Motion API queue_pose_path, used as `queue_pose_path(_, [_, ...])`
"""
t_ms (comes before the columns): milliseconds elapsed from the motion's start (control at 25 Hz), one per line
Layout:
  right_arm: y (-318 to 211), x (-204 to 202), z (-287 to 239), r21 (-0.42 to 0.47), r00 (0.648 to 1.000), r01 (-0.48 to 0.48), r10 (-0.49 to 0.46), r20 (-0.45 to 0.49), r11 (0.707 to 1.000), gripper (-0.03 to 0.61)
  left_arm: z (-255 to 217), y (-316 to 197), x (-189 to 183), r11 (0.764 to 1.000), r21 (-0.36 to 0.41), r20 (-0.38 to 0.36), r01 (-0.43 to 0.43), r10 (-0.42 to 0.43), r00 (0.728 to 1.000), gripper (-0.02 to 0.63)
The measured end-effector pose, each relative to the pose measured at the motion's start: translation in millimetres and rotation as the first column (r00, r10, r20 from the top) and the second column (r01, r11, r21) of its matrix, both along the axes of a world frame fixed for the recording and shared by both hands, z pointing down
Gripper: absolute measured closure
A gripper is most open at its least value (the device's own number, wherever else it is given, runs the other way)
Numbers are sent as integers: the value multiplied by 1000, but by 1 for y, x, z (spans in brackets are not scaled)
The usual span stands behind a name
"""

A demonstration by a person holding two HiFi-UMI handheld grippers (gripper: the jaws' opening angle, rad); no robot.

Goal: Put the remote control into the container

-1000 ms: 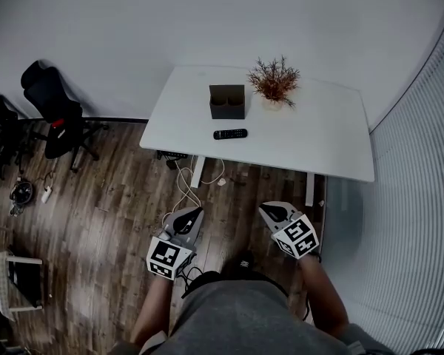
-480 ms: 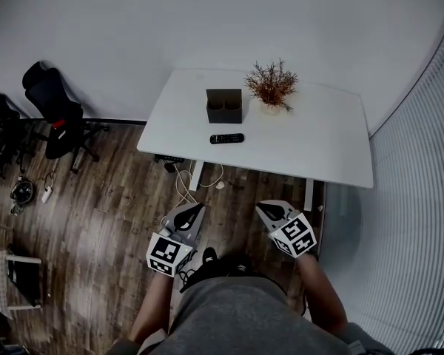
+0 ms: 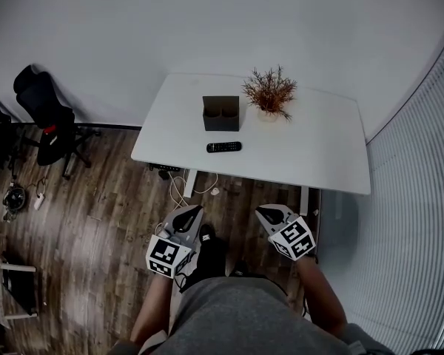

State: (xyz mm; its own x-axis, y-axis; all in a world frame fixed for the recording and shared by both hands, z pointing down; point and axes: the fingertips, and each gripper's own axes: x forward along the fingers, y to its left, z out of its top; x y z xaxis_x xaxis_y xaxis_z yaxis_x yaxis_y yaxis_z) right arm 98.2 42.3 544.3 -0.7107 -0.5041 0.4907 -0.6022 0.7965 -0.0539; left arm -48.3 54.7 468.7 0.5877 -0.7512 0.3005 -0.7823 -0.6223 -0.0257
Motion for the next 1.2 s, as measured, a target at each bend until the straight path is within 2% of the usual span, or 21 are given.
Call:
queue_pose_path(160, [-22, -12, 3, -12, 1000, -12, 12, -22, 1000, 560, -1, -28, -13, 1000, 8, -25, -13, 13, 1000, 614])
queue_pose_path(400, [-71, -38, 7, -34, 998, -28, 26, -50, 999, 560, 12, -82, -46, 1000, -19, -38, -23, 22, 999, 614])
queue_pose_path(680, [-119, -77, 15, -63, 995, -64, 58, -86, 996, 561, 27, -151, -81, 996, -58, -43, -73, 70, 997, 614])
queue_pose_path(840, [-139, -89, 20, -79, 989, -106, 97, -111, 991, 560, 31, -182, -84, 988, -69, -54, -139, 135, 989, 614])
queue_pose_path(1200, [-166, -102, 34, -117, 975, -185, 168, -145, 976, 560, 45, -221, -70, 951, -94, -41, -295, 292, 955, 614])
